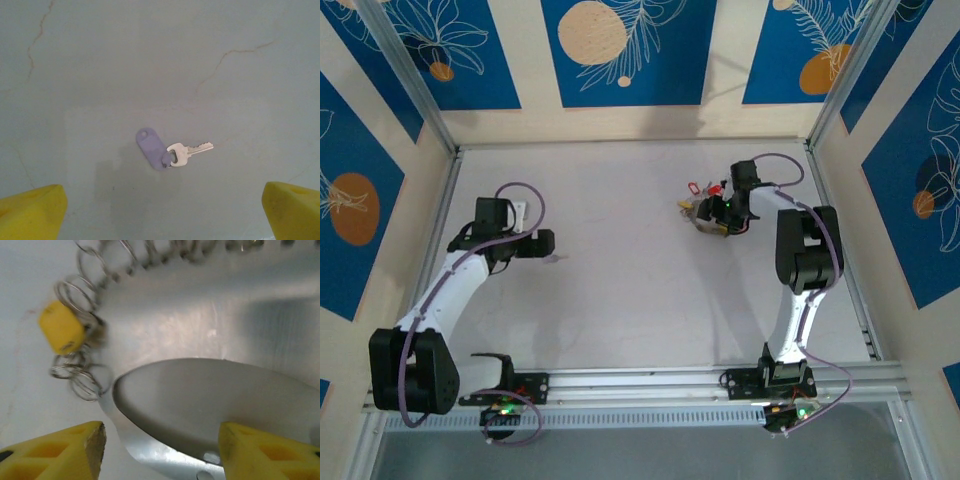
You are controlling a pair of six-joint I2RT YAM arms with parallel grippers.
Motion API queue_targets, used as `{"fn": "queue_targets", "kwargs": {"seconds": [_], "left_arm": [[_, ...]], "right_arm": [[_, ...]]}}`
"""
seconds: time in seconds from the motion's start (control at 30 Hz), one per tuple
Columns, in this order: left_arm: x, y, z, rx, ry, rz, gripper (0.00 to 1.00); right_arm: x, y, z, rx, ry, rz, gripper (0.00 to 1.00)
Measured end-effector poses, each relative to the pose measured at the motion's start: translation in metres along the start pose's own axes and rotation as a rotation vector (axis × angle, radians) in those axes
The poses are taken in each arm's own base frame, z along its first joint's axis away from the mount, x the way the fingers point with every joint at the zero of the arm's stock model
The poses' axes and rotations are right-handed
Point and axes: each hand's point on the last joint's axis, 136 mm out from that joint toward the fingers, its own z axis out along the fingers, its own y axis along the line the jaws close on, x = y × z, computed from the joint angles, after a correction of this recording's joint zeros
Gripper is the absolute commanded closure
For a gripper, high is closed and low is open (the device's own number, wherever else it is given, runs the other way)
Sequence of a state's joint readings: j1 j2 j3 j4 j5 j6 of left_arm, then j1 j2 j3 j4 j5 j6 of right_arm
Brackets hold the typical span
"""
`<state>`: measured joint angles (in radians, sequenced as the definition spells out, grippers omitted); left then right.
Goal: Put the keys on the keyring
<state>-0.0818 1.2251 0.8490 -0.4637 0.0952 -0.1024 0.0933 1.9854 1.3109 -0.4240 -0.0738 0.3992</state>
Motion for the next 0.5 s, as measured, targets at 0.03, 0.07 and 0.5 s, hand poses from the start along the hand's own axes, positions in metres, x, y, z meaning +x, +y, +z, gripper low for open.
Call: {"fn": "queue_targets", "kwargs": {"seconds": [0.03,0.07,0.5], "left_arm": [[0.001,0.0,0.001,0.002,0.0,0.0,0.0],[0.0,0.0,0.001,0.002,-0.003,0.001,0.0],[-0.008,-0.001,-0.001,0.005,-0.038,0.006,0.0]], "right_arm": [[0.0,0.001,0.001,-0.002,0.005,0.0,0.36],[-0.001,0.003,-0.001,-0.006,0.006,-0.001,0.36],[0.062,0.074,0.019,-0.051,0.173,-0.138,0.38]]}}
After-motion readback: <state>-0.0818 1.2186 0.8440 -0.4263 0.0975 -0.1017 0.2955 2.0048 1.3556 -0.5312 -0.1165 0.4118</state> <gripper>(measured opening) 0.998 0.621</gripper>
